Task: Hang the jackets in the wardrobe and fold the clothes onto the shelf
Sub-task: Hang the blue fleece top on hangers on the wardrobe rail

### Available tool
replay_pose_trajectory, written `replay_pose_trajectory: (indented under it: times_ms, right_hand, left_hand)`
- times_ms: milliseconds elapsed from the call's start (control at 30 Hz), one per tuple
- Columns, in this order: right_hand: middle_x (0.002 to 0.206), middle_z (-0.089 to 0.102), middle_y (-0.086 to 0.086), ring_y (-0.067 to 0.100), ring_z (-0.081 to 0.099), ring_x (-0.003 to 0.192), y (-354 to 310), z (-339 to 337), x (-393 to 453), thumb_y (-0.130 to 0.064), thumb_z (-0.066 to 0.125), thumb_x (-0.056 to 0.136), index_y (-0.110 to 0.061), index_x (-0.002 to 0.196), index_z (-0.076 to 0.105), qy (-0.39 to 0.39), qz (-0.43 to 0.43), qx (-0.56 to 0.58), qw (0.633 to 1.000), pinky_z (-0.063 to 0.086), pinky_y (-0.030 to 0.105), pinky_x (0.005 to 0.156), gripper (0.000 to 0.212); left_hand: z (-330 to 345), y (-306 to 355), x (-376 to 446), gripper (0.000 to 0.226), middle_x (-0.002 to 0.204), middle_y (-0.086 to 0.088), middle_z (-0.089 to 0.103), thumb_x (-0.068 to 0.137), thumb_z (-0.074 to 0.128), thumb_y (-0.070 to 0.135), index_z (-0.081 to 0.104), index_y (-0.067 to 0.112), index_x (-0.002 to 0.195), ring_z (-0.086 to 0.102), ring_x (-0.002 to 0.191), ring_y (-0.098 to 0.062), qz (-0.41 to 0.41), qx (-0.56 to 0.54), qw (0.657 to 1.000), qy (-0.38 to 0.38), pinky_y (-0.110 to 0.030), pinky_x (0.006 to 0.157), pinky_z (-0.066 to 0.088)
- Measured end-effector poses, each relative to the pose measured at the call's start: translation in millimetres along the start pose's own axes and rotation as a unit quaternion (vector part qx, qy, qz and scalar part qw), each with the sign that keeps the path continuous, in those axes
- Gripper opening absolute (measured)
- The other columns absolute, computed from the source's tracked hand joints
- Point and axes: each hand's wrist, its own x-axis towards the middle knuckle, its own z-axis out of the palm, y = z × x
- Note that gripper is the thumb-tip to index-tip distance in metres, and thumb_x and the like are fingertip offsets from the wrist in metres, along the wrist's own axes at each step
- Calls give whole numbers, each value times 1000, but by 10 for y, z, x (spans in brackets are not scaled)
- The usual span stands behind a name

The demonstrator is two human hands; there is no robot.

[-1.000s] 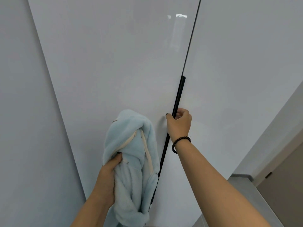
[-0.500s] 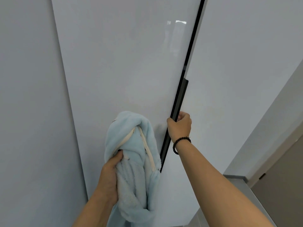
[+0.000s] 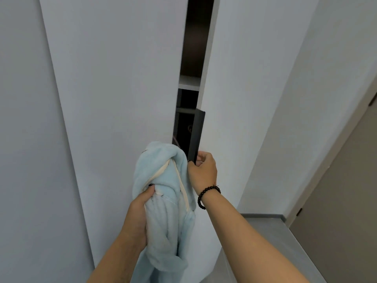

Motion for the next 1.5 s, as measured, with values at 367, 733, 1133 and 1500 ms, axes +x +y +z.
replay_pose_trajectory:
  times_ms: [367,733,1133,1500]
  right_hand:
    - [108,59,1,12,57,95,156,-1185,-550,-35,66,87,-19,105,51,39,15,-24,999,44,18,78,28]
    - [104,58,-1,10,55,90,423,-2324,-679,-37,63,89,-21,99,50,167,31,-32,985,39,13,68,23]
    - [111,51,-1,13,52,95,623,-3028,-547,-34,50,97,-21,103,46,243,30,-74,967,45,29,84,15]
    - [144,25,7,12,25,136,499,-2396,-721,-30,63,87,-10,142,32,270,-206,-192,921,19,25,115,65]
  left_hand:
    - [339,-530,-810,28,87,-10,75,88,60,34,69,13,104,65,93,-33,-9,9,1000,9,-43,77,51]
    - [1010,-968,-1031,24,81,-11,75,90,59,32,68,12,100,65,89,-34,-59,57,994,-71,-44,78,52]
    - [1411,-1332,-817,35,111,-15,67,87,63,36,62,16,116,61,105,-37,-107,104,981,-120,-55,97,46]
    - [1397,-1106,-384,33,109,-13,68,88,63,34,61,17,116,62,103,-34,-101,122,980,-123,-52,94,48]
